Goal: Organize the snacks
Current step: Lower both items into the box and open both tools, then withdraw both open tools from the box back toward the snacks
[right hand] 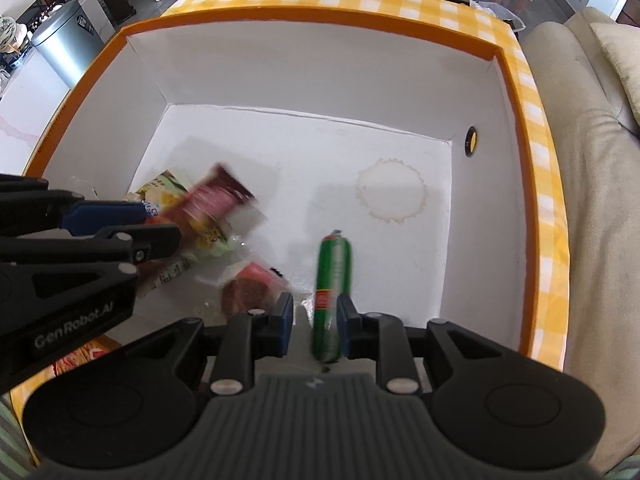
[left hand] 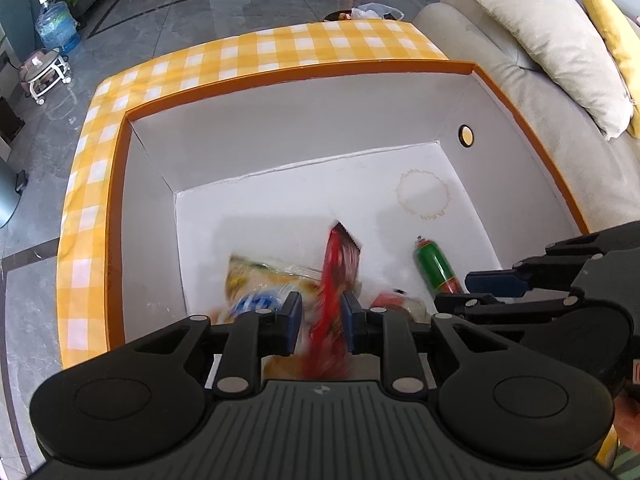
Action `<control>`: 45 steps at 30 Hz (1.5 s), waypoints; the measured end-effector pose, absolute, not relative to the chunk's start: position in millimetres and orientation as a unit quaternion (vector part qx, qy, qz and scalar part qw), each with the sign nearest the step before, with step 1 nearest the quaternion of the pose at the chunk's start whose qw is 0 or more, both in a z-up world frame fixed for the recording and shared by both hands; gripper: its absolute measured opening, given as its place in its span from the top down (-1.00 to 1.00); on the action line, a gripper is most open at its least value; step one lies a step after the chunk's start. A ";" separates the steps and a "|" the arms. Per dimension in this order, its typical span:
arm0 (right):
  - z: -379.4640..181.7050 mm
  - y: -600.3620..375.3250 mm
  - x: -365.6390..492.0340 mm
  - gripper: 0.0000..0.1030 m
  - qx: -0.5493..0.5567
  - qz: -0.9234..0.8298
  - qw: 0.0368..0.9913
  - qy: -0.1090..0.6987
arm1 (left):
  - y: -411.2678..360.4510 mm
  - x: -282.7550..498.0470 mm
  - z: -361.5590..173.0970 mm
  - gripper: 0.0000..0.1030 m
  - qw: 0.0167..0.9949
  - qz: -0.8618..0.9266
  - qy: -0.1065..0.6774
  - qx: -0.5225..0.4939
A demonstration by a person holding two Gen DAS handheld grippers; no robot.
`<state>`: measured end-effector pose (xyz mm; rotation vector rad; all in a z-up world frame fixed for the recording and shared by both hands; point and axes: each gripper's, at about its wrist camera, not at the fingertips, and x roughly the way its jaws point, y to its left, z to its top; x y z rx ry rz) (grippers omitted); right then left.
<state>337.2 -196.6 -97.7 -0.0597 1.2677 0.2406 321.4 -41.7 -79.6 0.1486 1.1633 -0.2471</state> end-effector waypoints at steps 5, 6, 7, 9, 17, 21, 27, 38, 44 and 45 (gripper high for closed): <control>-88.3 -198.5 333.7 0.41 -0.024 0.105 0.802 0.587 | -41.2 314.9 -74.4 0.14 0.829 -0.107 0.543 0.083; -85.6 -198.9 332.1 0.39 -0.026 0.104 0.804 0.585 | -40.2 313.2 -72.3 0.08 0.830 -0.107 0.541 0.082; -82.1 -199.0 330.2 0.32 -0.028 0.102 0.806 0.582 | -39.1 311.2 -69.9 0.05 0.832 -0.106 0.539 0.082; -76.0 -198.6 326.5 0.17 -0.031 0.099 0.811 0.576 | -37.3 306.7 -64.6 -0.01 0.834 -0.107 0.535 0.082; -50.4 -197.3 301.9 -0.07 -0.038 0.104 0.830 0.547 | -32.4 278.0 -36.2 -0.15 0.859 -0.096 0.494 0.097; -33.9 -202.2 284.5 -0.09 -0.023 0.099 0.845 0.524 | -26.6 259.8 -24.2 -0.16 0.872 -0.090 0.471 0.095; -17.2 -204.5 248.4 -0.12 -0.008 0.111 0.859 0.500 | -22.2 227.2 -11.9 -0.16 0.888 -0.084 0.441 0.096; -6.5 -210.4 163.5 -0.18 0.004 0.115 0.893 0.435 | -6.1 159.0 0.7 -0.17 0.908 -0.082 0.402 0.084; -18.4 -219.8 121.6 -0.19 0.023 0.104 0.898 0.427 | 3.3 130.3 -8.3 -0.19 0.908 -0.072 0.407 0.066; -20.9 -221.0 114.9 -0.19 0.024 0.101 0.899 0.426 | 4.2 126.7 -11.1 -0.19 0.907 -0.071 0.409 0.065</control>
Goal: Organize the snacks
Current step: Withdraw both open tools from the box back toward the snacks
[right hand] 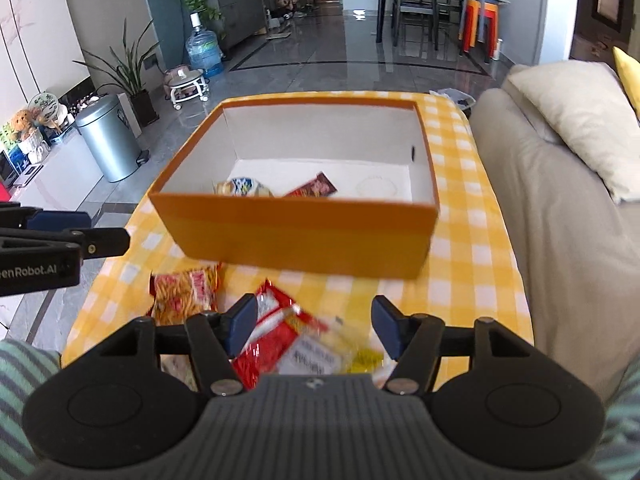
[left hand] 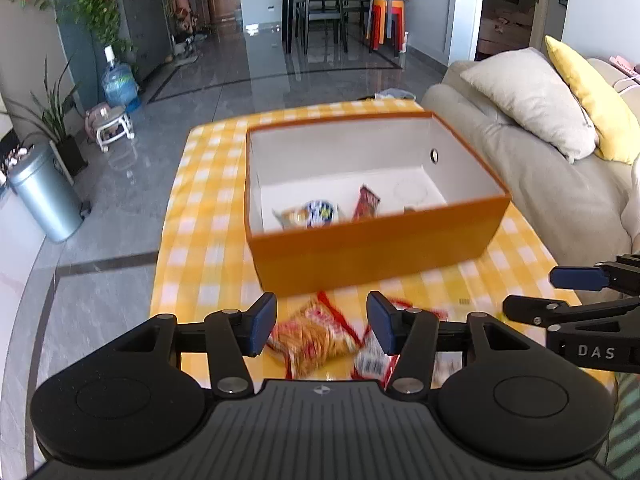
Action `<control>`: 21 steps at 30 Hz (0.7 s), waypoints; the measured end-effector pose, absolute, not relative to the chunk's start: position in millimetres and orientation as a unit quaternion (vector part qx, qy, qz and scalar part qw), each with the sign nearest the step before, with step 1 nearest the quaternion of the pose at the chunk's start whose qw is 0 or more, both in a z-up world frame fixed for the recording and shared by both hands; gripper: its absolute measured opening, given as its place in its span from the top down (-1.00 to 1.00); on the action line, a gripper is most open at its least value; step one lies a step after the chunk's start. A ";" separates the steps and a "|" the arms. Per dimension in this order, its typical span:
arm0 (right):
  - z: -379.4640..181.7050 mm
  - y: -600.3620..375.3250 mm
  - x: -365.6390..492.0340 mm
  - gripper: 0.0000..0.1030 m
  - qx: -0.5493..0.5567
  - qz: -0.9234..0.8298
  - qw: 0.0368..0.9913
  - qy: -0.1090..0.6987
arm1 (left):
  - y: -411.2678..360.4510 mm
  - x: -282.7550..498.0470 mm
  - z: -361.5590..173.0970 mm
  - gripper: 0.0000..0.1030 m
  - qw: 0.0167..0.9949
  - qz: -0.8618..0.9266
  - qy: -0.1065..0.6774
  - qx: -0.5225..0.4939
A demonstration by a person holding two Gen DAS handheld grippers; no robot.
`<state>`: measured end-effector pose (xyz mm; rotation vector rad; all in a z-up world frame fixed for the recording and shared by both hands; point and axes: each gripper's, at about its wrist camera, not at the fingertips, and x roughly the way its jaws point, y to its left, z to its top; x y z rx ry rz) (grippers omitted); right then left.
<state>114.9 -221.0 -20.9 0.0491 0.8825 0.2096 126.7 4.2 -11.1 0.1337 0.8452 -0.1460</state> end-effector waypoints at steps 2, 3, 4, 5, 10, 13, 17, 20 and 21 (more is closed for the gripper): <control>-25.8 -222.8 102.4 -0.20 0.021 0.095 0.901 0.423 | 5.5 117.7 -17.5 -0.19 0.905 -0.066 0.415 0.063; -28.4 -223.5 96.5 -0.20 0.019 0.092 0.902 0.422 | 5.8 114.2 -20.5 -0.19 0.904 -0.066 0.418 0.060; -31.2 -224.4 90.0 -0.20 0.018 0.090 0.904 0.418 | 6.3 110.6 -23.5 -0.19 0.903 -0.067 0.422 0.056; -33.3 -226.1 84.2 -0.20 0.016 0.088 0.906 0.415 | 7.1 107.5 -26.1 -0.19 0.902 -0.067 0.424 0.053; -48.9 -233.0 63.8 -0.21 0.010 0.078 0.908 0.413 | 4.6 91.7 -40.1 -0.20 0.899 -0.066 0.430 0.055; -58.3 -238.8 55.1 -0.25 0.021 0.073 0.905 0.419 | 2.2 84.9 -48.3 -0.20 0.896 -0.071 0.434 0.056; -72.1 -243.6 51.3 -0.25 0.026 0.063 0.901 0.428 | 0.0 77.4 -60.2 -0.20 0.897 -0.081 0.431 0.052; -82.4 -246.3 52.3 -0.25 0.036 0.061 0.896 0.438 | -2.7 75.2 -66.2 -0.23 0.898 -0.089 0.427 0.052; -84.8 -247.0 52.8 -0.25 0.039 0.061 0.895 0.440 | -3.5 75.1 -67.9 -0.28 0.899 -0.092 0.426 0.053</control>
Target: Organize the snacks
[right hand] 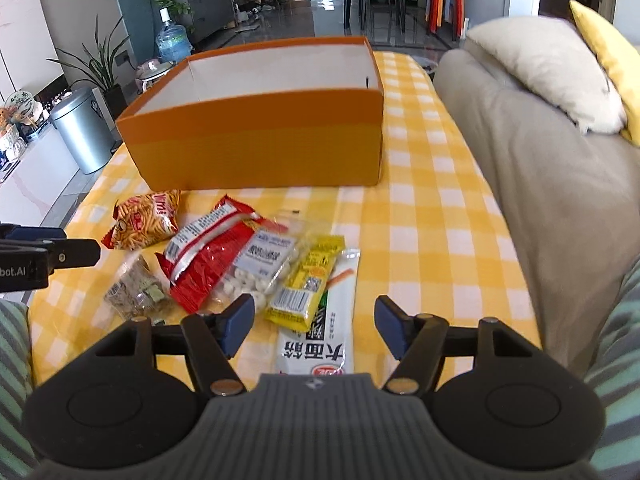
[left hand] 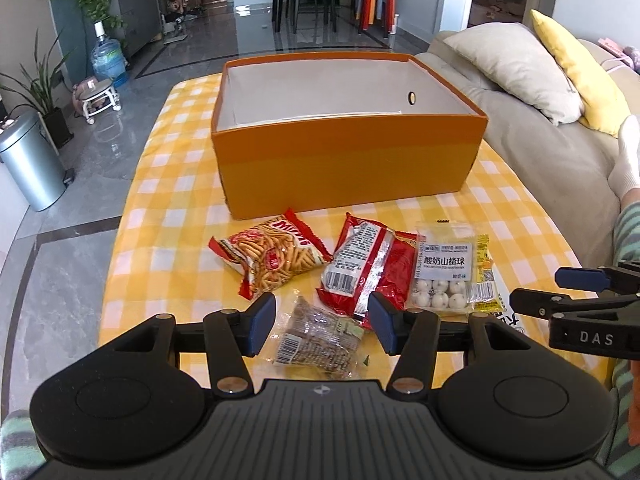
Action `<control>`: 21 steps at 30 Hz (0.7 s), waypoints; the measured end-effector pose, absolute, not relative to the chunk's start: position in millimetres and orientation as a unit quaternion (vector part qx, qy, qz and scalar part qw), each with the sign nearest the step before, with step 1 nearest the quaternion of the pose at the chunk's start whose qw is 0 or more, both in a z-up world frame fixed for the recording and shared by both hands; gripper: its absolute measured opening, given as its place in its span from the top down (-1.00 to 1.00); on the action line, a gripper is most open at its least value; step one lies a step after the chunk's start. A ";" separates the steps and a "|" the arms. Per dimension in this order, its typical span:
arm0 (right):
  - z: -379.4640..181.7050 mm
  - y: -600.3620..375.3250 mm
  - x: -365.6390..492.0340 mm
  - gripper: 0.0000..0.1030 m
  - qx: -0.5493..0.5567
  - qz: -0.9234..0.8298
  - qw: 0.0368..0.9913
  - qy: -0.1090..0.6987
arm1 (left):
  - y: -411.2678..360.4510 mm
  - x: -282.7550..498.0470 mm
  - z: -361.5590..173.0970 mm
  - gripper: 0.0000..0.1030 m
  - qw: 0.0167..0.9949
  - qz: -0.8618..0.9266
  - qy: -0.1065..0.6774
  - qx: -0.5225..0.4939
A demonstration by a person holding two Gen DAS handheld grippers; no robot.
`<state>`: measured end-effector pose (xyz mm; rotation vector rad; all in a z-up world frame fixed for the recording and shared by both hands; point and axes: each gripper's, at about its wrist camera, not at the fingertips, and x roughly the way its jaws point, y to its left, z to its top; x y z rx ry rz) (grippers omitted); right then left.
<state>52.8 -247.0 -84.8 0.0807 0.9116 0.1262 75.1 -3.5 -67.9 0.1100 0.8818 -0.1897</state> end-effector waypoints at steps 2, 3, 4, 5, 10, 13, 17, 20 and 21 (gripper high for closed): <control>-89.2 -247.6 54.7 -0.25 0.041 0.059 0.894 0.443 | -4.9 76.5 -70.4 -0.31 0.899 -0.094 0.425 0.056; -91.3 -247.5 56.4 -0.25 0.041 0.060 0.892 0.445 | -5.7 77.8 -71.7 -0.31 0.898 -0.094 0.426 0.057; -92.9 -247.5 57.5 -0.24 0.041 0.061 0.891 0.448 | -6.3 79.5 -73.3 -0.31 0.897 -0.094 0.428 0.057; -94.7 -247.2 59.2 -0.24 0.042 0.061 0.890 0.451 | -6.8 81.2 -75.1 -0.31 0.895 -0.096 0.431 0.056; -102.1 -245.2 67.7 -0.24 0.040 0.066 0.886 0.457 | -11.7 90.0 -88.6 -0.32 0.883 -0.096 0.455 0.057; -107.4 -246.3 71.2 -0.16 0.041 0.064 0.881 0.466 | -12.0 93.3 -97.9 -0.32 0.876 -0.070 0.471 0.076; -114.3 -249.2 73.2 -0.08 0.043 0.057 0.876 0.478 | 3.0 101.4 -106.8 -0.39 0.865 -0.038 0.500 0.024; -116.6 -251.8 77.2 -0.05 0.057 0.057 0.873 0.481 | 13.2 107.6 -111.7 -0.39 0.854 -0.025 0.520 -0.025; -116.8 -251.6 78.2 -0.04 0.058 0.057 0.874 0.480 | 15.5 109.8 -112.9 -0.39 0.850 -0.020 0.525 -0.039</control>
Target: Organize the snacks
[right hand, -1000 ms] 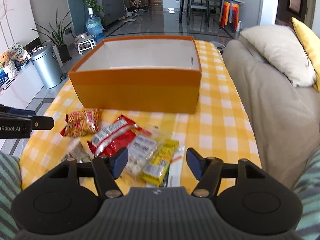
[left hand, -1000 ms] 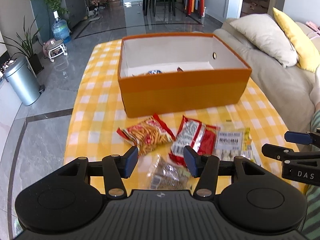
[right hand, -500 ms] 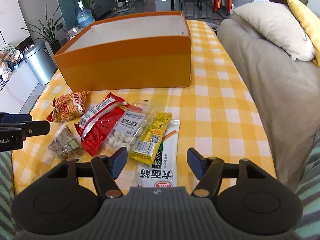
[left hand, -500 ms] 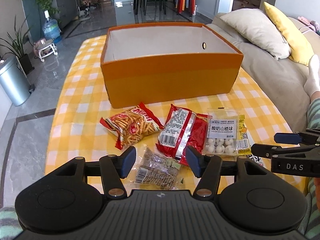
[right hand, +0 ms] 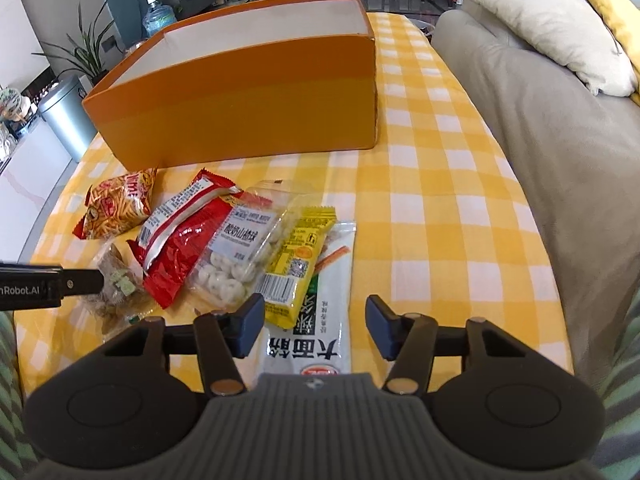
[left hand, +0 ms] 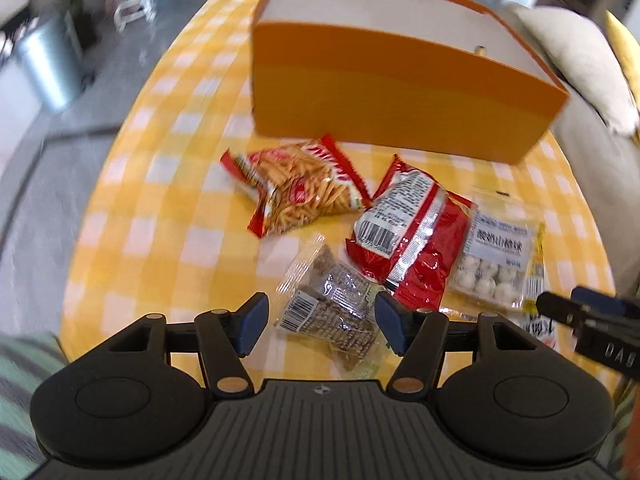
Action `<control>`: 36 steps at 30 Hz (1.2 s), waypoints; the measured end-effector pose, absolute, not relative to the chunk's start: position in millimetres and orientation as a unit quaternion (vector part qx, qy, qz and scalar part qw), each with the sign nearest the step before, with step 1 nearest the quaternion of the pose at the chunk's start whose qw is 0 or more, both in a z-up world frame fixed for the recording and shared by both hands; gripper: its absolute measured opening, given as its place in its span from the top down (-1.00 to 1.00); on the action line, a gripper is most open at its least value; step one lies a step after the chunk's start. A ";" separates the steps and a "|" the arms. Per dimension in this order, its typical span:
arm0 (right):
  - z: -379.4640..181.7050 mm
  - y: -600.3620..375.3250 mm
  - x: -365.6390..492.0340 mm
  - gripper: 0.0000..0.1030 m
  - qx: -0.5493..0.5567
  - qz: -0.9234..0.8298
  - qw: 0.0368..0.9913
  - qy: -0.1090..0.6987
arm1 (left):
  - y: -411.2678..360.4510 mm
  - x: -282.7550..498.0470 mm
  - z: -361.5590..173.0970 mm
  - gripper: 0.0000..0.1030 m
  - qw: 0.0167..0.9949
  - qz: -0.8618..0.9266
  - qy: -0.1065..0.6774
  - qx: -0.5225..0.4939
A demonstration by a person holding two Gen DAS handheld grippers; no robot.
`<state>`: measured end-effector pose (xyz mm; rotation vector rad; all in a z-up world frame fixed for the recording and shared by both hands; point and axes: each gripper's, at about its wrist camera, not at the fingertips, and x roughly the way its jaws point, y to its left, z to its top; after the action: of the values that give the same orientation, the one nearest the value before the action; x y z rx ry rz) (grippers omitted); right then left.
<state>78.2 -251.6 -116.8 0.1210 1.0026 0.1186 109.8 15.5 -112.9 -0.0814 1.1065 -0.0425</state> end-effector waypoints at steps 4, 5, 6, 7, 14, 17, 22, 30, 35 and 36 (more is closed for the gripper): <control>-118.0 -246.8 84.0 0.04 0.056 0.062 0.875 0.477 | 19.0 118.2 -117.6 -0.42 0.835 -0.014 0.543 -0.090; -118.8 -245.4 85.9 0.08 0.057 0.064 0.875 0.477 | 18.7 120.4 -118.8 -0.45 0.833 -0.007 0.545 -0.093; -119.8 -243.7 87.9 0.10 0.057 0.066 0.874 0.478 | 18.9 123.1 -120.2 -0.46 0.831 0.000 0.549 -0.093; -121.0 -241.9 89.8 0.13 0.056 0.067 0.873 0.479 | 19.4 124.9 -121.2 -0.46 0.828 0.006 0.552 -0.097; -131.7 -238.2 101.8 0.14 0.064 0.068 0.868 0.487 | 23.1 132.6 -129.4 -0.67 0.815 0.043 0.565 -0.123; -134.1 -233.9 103.9 0.13 0.059 0.073 0.870 0.484 | 21.7 136.0 -130.7 -0.72 0.809 0.052 0.570 -0.130; -137.0 -227.5 104.4 0.12 0.045 0.082 0.873 0.478 | 10.1 134.1 -127.6 -0.51 0.822 0.028 0.562 -0.083; -133.3 -232.3 97.0 0.71 0.043 0.087 0.874 0.477 | -10.8 123.1 -119.0 -0.15 0.822 -0.061 0.566 -0.018; -127.9 -239.0 82.3 0.89 0.047 0.093 0.867 0.487 | -21.7 110.3 -119.0 -0.15 0.812 -0.128 0.570 -0.010; -127.4 -239.9 78.8 0.90 0.050 0.093 0.865 0.490 | -23.3 107.6 -118.6 -0.17 0.811 -0.134 0.570 -0.008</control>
<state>78.8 -239.9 -127.4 0.1047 1.0268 0.1950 107.6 -23.3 -118.6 -0.0169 1.2169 -0.2855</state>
